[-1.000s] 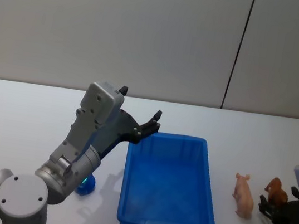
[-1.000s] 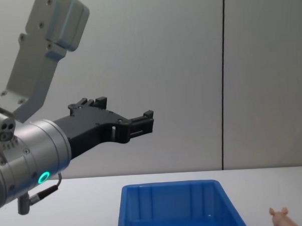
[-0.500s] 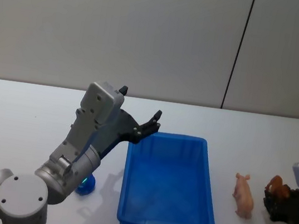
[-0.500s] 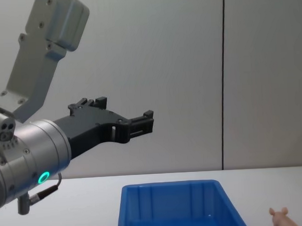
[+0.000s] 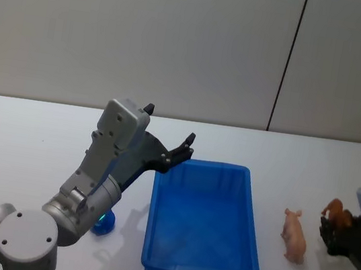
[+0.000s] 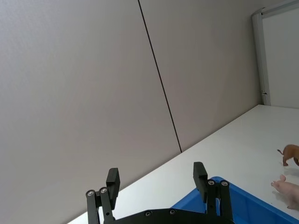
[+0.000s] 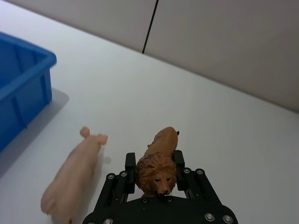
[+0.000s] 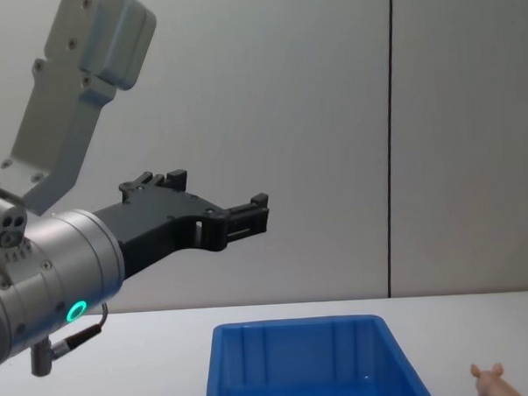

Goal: Pick up the two dolls from the table and place them into the box.

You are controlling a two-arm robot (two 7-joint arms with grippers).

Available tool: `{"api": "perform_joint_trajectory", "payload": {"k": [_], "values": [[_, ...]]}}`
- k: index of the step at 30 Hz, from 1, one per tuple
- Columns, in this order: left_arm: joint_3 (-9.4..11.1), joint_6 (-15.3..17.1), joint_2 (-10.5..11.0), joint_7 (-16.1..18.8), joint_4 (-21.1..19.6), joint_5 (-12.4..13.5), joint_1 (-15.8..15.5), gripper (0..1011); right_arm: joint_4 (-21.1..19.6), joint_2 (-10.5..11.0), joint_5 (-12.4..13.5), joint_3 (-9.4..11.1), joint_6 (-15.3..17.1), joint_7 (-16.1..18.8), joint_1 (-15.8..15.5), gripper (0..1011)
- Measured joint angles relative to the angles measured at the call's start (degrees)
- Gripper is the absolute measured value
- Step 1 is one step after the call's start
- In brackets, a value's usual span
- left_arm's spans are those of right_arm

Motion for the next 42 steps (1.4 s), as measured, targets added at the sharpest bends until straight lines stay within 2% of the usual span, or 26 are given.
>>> {"api": "perform_joint_trajectory", "payload": {"k": [7,15,25,31,37,42], "values": [[0.0,0.0,0.0,0.0,0.0,0.0,0.0,1003,-2.0,0.0,-0.3,0.1,-2.8,0.4,0.3,454],[0.0,0.0,0.0,0.0,0.0,0.0,0.0,1003,-4.3,-0.4,-0.1,-0.1,-6.0,2.8,1.1,454],[0.0,0.0,0.0,0.0,0.0,0.0,0.0,1003,-6.2,-1.5,1.9,-0.8,-9.1,7.9,2.6,454],[0.0,0.0,0.0,0.0,0.0,0.0,0.0,1003,-6.6,-2.7,3.7,-1.6,-10.2,12.4,4.0,454],[0.0,0.0,0.0,0.0,0.0,0.0,0.0,1003,-6.3,-3.7,5.3,-2.3,-10.2,16.4,5.3,454],[0.0,0.0,0.0,0.0,0.0,0.0,0.0,1003,-5.4,-4.6,6.6,-3.1,-8.8,20.3,6.6,454]]}}
